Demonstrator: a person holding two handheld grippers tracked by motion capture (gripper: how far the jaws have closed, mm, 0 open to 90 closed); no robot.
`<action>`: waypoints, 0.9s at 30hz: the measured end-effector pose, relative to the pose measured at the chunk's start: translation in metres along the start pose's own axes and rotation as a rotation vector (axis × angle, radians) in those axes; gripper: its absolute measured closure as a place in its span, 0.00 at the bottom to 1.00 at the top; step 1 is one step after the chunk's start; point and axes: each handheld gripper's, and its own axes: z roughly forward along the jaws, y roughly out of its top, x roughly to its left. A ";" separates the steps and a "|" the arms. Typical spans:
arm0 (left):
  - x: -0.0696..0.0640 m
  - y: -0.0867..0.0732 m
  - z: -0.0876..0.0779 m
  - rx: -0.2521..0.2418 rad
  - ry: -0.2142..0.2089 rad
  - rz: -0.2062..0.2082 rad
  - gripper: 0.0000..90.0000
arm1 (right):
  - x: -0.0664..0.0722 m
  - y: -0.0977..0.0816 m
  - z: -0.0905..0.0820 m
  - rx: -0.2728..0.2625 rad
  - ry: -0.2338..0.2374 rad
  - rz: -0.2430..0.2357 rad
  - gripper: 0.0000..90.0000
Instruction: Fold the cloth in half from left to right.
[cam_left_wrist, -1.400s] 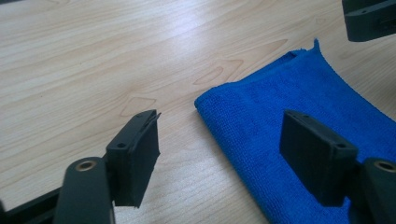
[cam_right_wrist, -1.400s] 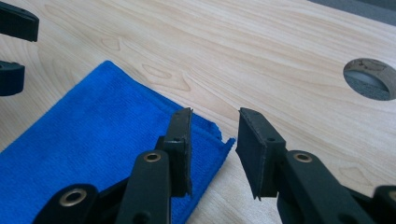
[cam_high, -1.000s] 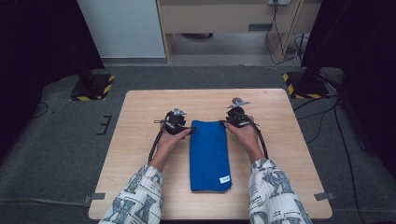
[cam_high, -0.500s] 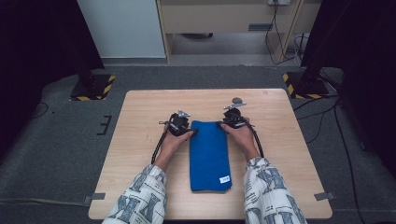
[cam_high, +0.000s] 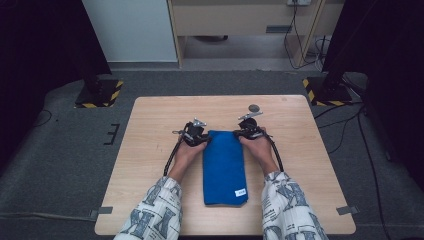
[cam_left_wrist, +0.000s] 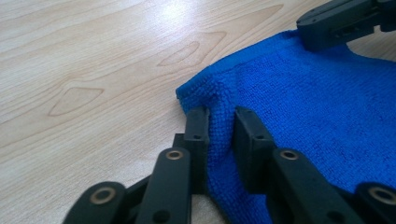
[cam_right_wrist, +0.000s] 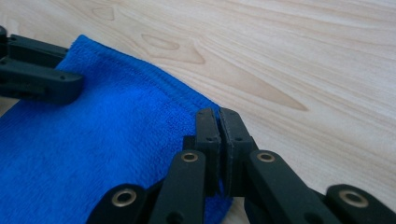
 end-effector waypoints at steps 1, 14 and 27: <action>-0.001 0.000 0.000 0.001 0.001 0.003 0.88 | 0.000 0.000 -0.001 -0.005 0.001 0.000 0.98; -0.010 0.010 -0.012 -0.046 -0.008 0.019 0.93 | 0.005 0.003 -0.021 -0.066 0.029 0.007 0.98; -0.012 0.021 -0.022 -0.086 -0.004 0.037 0.94 | 0.001 0.009 -0.038 -0.115 0.037 0.020 0.98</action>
